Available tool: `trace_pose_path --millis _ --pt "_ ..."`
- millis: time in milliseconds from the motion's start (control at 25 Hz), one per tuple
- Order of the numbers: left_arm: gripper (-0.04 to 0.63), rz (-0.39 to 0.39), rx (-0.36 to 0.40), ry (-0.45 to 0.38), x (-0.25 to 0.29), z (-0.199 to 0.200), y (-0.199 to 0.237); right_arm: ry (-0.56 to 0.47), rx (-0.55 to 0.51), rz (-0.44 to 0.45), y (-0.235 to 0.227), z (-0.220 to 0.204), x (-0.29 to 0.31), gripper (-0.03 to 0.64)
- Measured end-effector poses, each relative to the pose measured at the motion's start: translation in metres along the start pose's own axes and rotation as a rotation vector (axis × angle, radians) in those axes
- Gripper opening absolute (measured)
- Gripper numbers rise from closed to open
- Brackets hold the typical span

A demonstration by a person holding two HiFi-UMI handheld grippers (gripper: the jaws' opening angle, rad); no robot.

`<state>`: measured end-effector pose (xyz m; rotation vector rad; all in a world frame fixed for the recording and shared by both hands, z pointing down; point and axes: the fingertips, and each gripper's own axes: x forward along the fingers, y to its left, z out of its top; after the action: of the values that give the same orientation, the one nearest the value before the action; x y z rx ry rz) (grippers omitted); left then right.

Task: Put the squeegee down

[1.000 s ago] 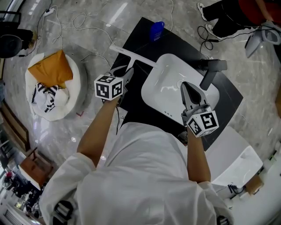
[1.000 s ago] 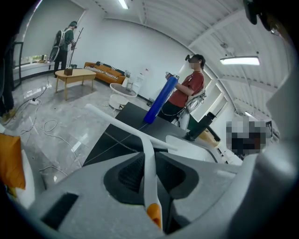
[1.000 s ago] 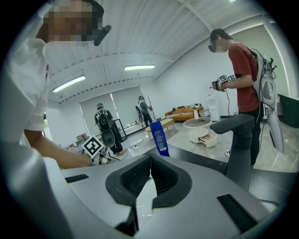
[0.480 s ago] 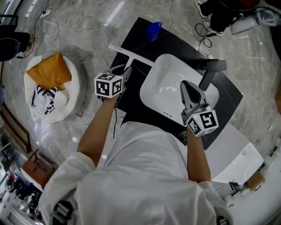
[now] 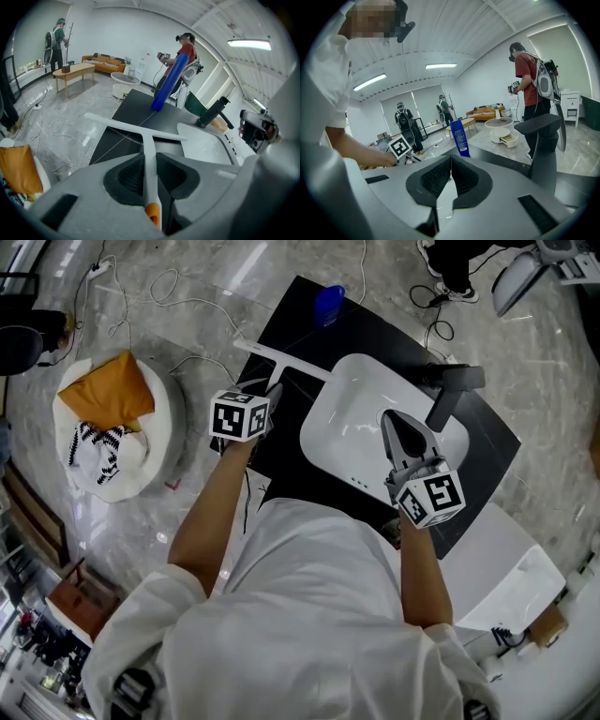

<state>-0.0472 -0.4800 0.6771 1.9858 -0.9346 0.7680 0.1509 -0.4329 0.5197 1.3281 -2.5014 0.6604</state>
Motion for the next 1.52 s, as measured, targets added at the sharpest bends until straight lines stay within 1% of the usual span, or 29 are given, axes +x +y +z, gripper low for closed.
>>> trace_pose_path --millis 240,400,480,640,760,840,880,960,1000,1080,1160,1240,1320,1360,1440,1520 --pt "0.095 0.057 0.046 0.034 0.002 -0.002 0.0 -0.006 0.005 -0.009 -0.001 -0.001 -0.004 0.015" --pt "0.101 0.064 0.052 0.061 0.006 -0.006 0.001 -0.013 0.007 -0.011 0.0 -0.001 -0.007 0.015" --pt "0.112 0.06 0.051 0.049 0.004 -0.006 -0.001 -0.017 0.004 -0.009 0.001 -0.001 -0.01 0.015" --pt "0.163 0.061 0.059 0.0 -0.003 0.001 -0.003 -0.027 0.0 -0.007 0.004 0.0 -0.018 0.015" --pt "0.163 0.079 0.077 -0.04 -0.015 0.012 -0.003 -0.042 -0.006 -0.004 0.007 0.001 -0.026 0.015" --pt "0.163 0.112 0.097 -0.092 -0.028 0.022 -0.001 -0.055 -0.012 -0.004 0.009 0.002 -0.034 0.015" --pt "0.163 0.134 0.108 -0.135 -0.038 0.029 -0.001 -0.062 -0.017 -0.003 0.011 0.003 -0.039 0.015" --pt "0.163 0.163 0.125 -0.245 -0.063 0.045 -0.004 -0.077 -0.028 -0.002 0.015 0.005 -0.051 0.015" --pt "0.158 0.161 0.131 -0.303 -0.076 0.053 -0.01 -0.086 -0.032 -0.003 0.016 0.005 -0.058 0.015" --pt "0.108 0.14 0.153 -0.409 -0.101 0.067 -0.029 -0.104 -0.048 -0.001 0.018 0.007 -0.072 0.015" --pt "0.055 0.121 0.183 -0.495 -0.126 0.075 -0.052 -0.127 -0.062 0.0 0.022 0.011 -0.09 0.015" --pt "0.038 0.107 0.205 -0.563 -0.15 0.077 -0.077 -0.158 -0.06 0.006 0.029 0.016 -0.11 0.015" --pt "0.023 0.088 0.222 -0.62 -0.173 0.075 -0.103 -0.199 -0.047 0.025 0.038 0.024 -0.131 0.015" --pt "0.018 0.075 0.232 -0.648 -0.185 0.074 -0.116 -0.22 -0.056 0.038 0.045 0.029 -0.141 0.015" --pt "0.017 0.04 0.25 -0.701 -0.209 0.07 -0.144 -0.252 -0.108 0.064 0.06 0.039 -0.161 0.015" --pt "0.017 -0.018 0.257 -0.759 -0.233 0.061 -0.174 -0.28 -0.156 0.09 0.076 0.046 -0.182 0.015"
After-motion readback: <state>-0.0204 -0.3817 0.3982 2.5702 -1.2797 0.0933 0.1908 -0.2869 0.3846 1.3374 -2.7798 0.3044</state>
